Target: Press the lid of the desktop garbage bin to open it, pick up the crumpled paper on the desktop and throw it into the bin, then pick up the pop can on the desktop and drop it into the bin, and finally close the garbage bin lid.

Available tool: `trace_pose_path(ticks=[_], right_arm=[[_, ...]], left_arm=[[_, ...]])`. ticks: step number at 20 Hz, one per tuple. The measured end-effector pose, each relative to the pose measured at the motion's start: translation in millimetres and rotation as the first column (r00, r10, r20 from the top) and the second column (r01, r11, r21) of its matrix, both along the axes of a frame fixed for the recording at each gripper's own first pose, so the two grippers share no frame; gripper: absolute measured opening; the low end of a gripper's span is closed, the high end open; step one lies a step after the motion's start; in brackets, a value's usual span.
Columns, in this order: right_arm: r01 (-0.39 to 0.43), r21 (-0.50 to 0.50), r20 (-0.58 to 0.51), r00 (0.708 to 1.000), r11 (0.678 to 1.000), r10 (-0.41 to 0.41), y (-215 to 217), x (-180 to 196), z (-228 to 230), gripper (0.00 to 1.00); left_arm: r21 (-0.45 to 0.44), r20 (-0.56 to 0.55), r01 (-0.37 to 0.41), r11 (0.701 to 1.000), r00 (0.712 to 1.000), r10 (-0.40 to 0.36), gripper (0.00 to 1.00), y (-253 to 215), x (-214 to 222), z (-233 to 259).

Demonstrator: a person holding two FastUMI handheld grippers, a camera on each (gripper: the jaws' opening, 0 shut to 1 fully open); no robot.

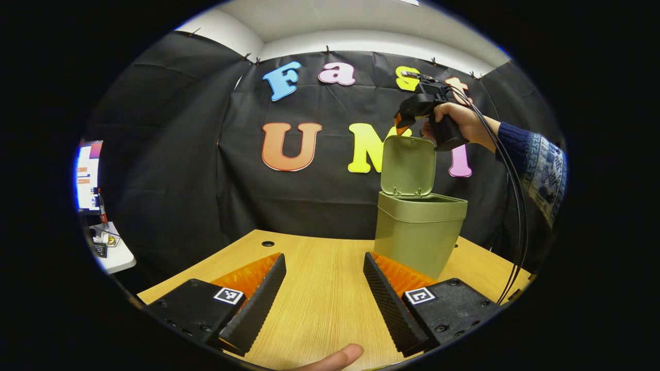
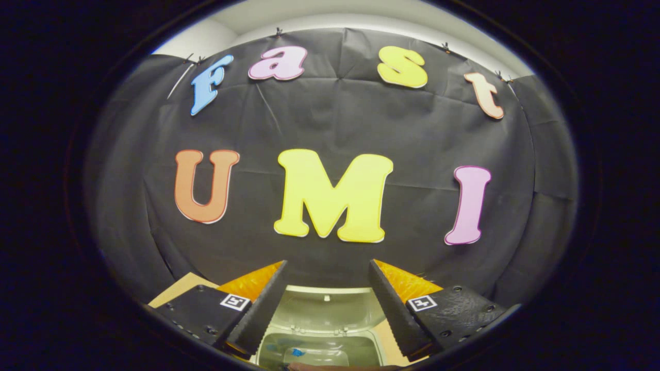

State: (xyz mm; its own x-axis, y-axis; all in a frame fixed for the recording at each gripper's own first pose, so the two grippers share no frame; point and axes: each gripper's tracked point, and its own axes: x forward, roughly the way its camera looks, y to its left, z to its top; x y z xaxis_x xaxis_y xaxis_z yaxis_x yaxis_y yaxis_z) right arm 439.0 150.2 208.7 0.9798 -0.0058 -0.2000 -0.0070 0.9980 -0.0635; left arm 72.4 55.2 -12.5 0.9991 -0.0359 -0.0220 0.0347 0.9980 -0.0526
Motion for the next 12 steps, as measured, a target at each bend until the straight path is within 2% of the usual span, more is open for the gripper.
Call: trace_pose_path(ticks=[1,2,7,8,10,12], right_arm=[[-0.004,0.007,-0.002,1.0,1.0,0.004,-3.1,-2.9,-0.8,0.99],[-0.017,0.007,-0.013,1.0,1.0,0.017,-4.0,-9.2,-2.1,0.94],[-0.061,-0.009,0.018,0.998,0.998,0.062,-9.3,-41.1,-10.5,0.95],[-0.069,0.006,0.02,0.997,0.998,0.069,-10.7,-47.7,-15.1,0.98],[-0.08,0.048,0.008,0.997,0.996,0.079,-12.1,-61.3,-26.1,0.96],[-0.092,0.083,-0.05,0.994,0.992,0.097,-12.5,-73.7,-42.4,0.95]], left_arm=[[-0.002,-0.007,0.0,1.0,1.0,0.0,0.98,0.0,1.8,-1.7],[-0.001,-0.013,0.0,1.0,1.0,0.0,0.98,-1.1,2.7,-5.5],[0.034,-0.03,0.006,0.999,1.0,-0.005,0.98,-10.1,5.9,-12.6],[0.041,-0.025,0.011,0.999,1.0,-0.01,0.98,-11.9,5.2,-10.7],[0.043,-0.004,0.013,0.999,1.0,-0.013,0.98,-13.8,1.3,-3.2],[0.032,0.016,0.015,0.999,1.0,-0.015,0.98,-14.8,-2.8,2.0]])
